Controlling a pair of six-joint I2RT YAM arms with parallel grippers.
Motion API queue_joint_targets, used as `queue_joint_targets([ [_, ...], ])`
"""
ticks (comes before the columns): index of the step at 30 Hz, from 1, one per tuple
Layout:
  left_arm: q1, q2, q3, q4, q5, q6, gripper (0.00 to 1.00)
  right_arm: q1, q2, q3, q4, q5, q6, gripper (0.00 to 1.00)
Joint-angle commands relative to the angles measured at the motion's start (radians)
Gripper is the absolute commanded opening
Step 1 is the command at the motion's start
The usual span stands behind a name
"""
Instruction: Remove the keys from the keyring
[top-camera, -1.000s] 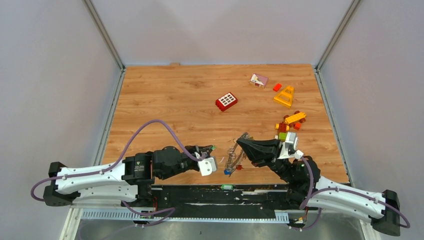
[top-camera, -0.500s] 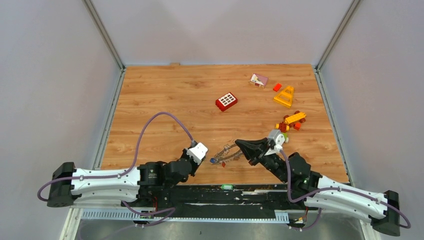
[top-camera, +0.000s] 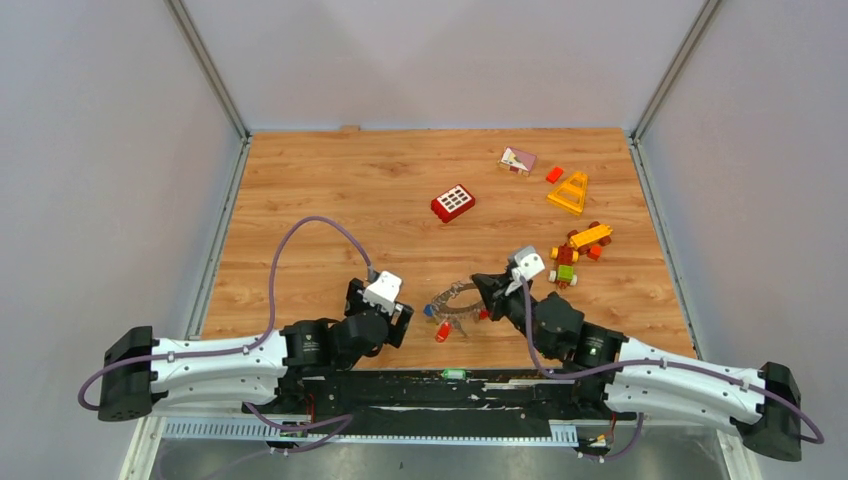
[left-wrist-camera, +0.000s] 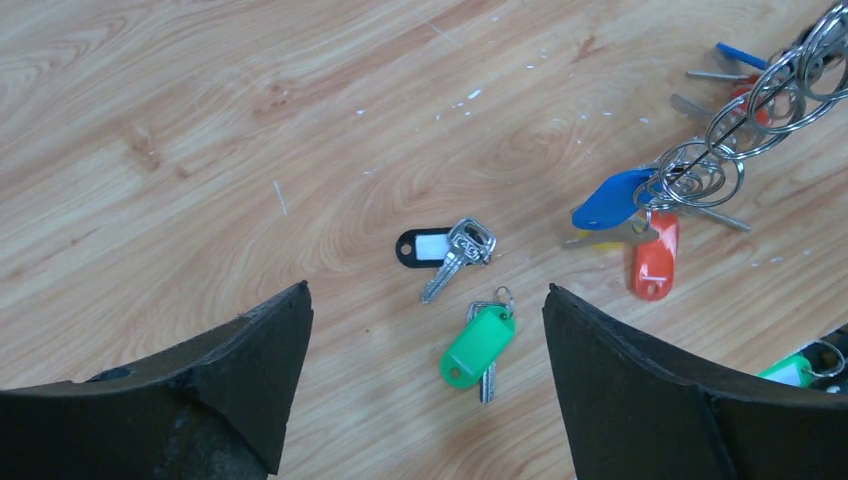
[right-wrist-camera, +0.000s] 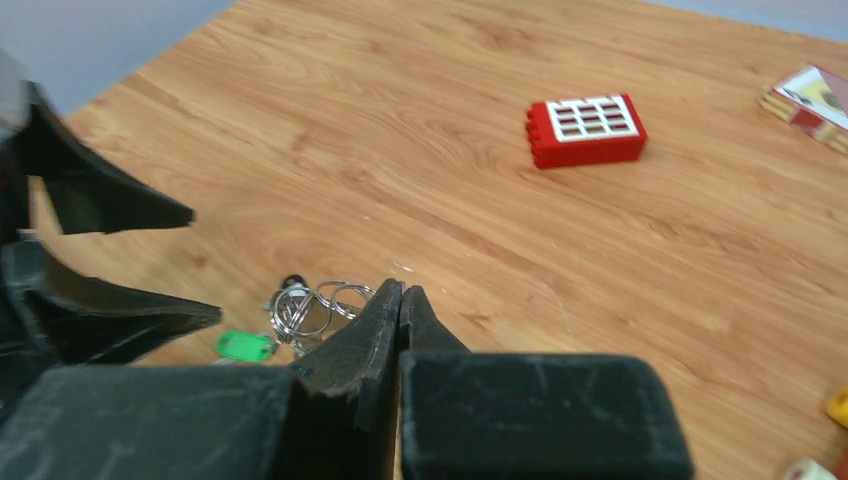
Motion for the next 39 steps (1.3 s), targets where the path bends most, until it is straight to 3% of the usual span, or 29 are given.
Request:
queue_joint_targets([
  [1,0.032,0.019,0.075,-0.058,-0.05,-0.089,0.93,-0.042,0.097,0.112,-0.105,0.161,0.09,0.0],
  [6,0.05,0.043,0.114,-0.113,-0.035,-0.139,0.96,-0.131,0.229,0.173,-0.238,0.141,0.155,0.0],
  [13,0.05,0.043,0.116,-0.118,-0.031,-0.153,0.96,-0.183,0.325,0.168,-0.284,0.121,0.213,0.0],
  [19,0.05,0.055,0.138,-0.159,-0.025,-0.161,0.98,-0.191,0.337,0.182,-0.334,0.148,0.215,0.25],
  [28,0.05,0.11,0.24,-0.334,-0.115,-0.221,1.0,-0.206,0.269,0.221,-0.424,0.146,0.19,0.49],
  [35,0.05,0.175,0.358,-0.48,-0.18,-0.236,1.0,-0.47,0.259,0.275,-0.533,-0.294,0.258,0.78],
  [39,0.05,0.167,0.382,-0.538,-0.208,-0.256,1.0,-0.617,0.173,0.236,-0.526,-0.476,0.335,0.89],
])
